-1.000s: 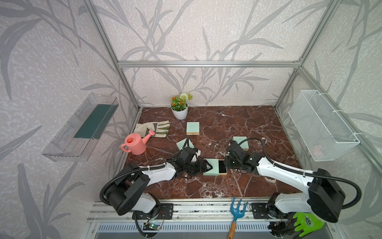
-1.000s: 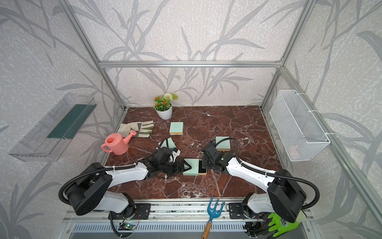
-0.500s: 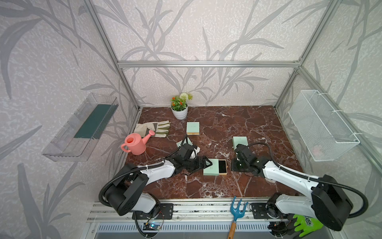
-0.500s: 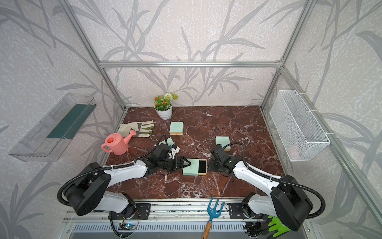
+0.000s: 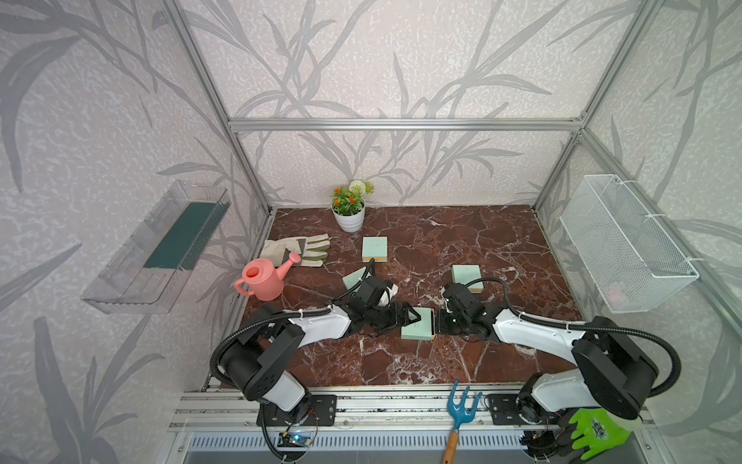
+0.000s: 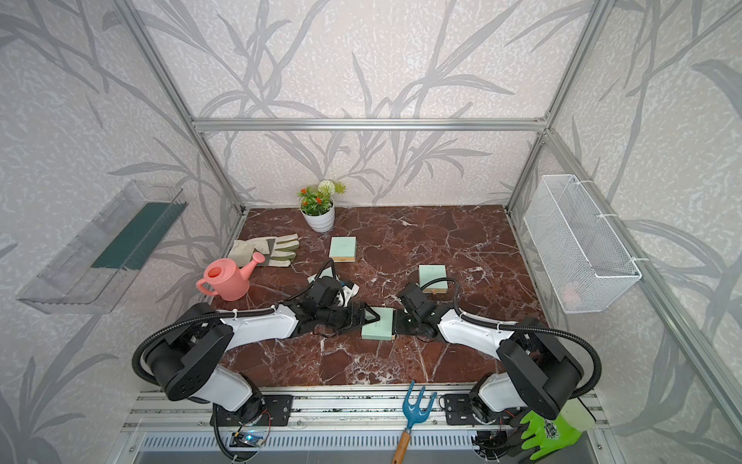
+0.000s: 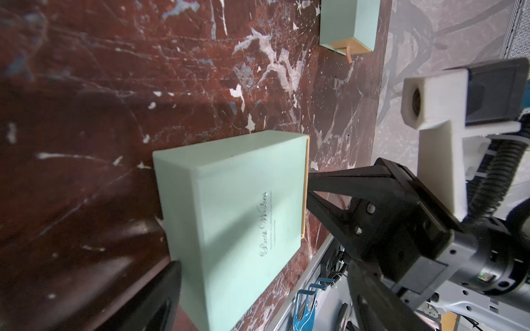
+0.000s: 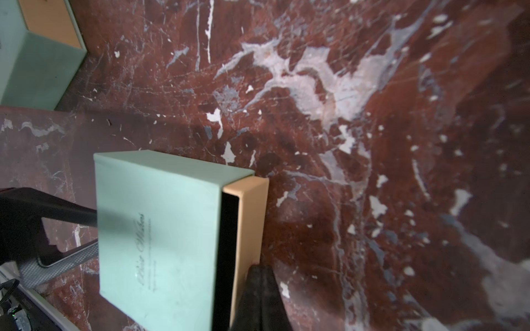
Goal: Take out the earrings from the drawer-style jewelry box
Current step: Close the drawer of the jewelry box.
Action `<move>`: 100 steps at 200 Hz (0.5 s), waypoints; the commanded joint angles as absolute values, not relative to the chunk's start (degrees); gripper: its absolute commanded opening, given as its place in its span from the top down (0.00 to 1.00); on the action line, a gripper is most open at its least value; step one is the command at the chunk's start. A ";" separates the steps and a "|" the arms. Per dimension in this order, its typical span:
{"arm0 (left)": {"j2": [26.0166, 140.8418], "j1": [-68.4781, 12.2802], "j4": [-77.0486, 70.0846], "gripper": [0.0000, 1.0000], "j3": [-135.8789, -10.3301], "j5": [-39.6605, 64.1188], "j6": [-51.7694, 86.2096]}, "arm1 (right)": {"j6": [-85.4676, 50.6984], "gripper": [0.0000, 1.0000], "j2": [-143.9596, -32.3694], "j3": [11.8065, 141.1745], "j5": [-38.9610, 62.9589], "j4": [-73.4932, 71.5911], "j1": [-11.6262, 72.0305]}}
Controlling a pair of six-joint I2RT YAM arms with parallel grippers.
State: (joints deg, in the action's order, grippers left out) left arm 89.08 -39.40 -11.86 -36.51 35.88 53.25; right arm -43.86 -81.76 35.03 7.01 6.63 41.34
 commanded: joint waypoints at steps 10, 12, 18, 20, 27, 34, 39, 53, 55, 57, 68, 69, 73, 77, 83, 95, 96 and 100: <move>90.47 -40.09 -14.39 0.10 -38.52 36.44 54.05 | -45.70 1.00 -83.06 36.04 8.09 0.99 42.54; 90.58 -40.12 -14.45 0.10 -38.52 36.42 54.05 | -45.70 1.00 -83.06 36.04 8.11 0.75 42.60; 90.84 -40.08 -14.45 0.11 -38.64 36.42 54.12 | -45.83 0.99 -82.93 35.93 7.96 0.39 42.63; 90.89 -40.08 -14.47 0.11 -38.64 36.44 54.14 | -45.87 0.99 -82.91 35.90 7.99 0.32 42.69; 90.92 -40.08 -14.59 0.11 -38.65 36.27 54.25 | -45.88 0.98 -82.75 35.64 7.91 -0.10 42.65; 90.77 -40.10 -14.59 0.11 -38.61 36.07 54.30 | -45.88 0.97 -82.45 35.32 7.87 -0.56 42.63; 90.67 -40.01 -14.43 0.11 -38.67 35.73 54.24 | -45.89 0.97 -82.24 35.15 7.78 -0.49 42.66; 89.95 -39.84 -12.68 0.11 -38.58 34.30 54.00 | -45.83 0.94 -81.30 34.65 6.78 0.86 42.65; 89.77 -39.86 -12.35 0.11 -38.52 33.98 54.02 | -45.80 0.93 -81.08 34.59 6.53 1.23 42.63; 89.61 -39.80 -12.10 0.11 -38.48 33.65 54.04 | -45.75 0.93 -80.91 34.51 6.27 1.62 42.69; 88.15 -39.17 -10.73 0.12 -37.76 31.90 54.58 | -45.58 0.91 -79.27 34.13 4.52 4.08 42.63; 87.98 -39.10 -10.64 0.12 -37.60 31.77 54.67 | -45.55 0.91 -79.10 34.11 4.28 4.37 42.63; 87.29 -38.72 -10.48 0.12 -37.07 31.32 55.07 | -45.75 0.91 -78.48 34.10 3.29 5.77 42.57; 86.37 -38.32 -10.48 0.12 -36.36 30.95 55.40 | -45.74 0.91 -77.77 34.06 2.36 7.41 42.50; 84.74 -37.76 -10.55 0.12 -35.27 30.41 55.94 | -45.86 0.89 -76.60 34.17 0.70 9.74 42.39; 81.04 -36.39 -9.18 0.12 -33.52 29.55 56.13 | -46.04 0.85 -73.75 34.28 -2.65 13.73 42.28; 80.73 -36.26 -8.94 0.12 -33.42 29.54 56.10 | -46.09 0.85 -73.48 34.32 -2.95 14.29 42.23; 79.50 -35.87 -8.00 0.12 -33.05 29.47 56.00 | -46.48 0.84 -72.39 34.50 -4.23 16.01 42.11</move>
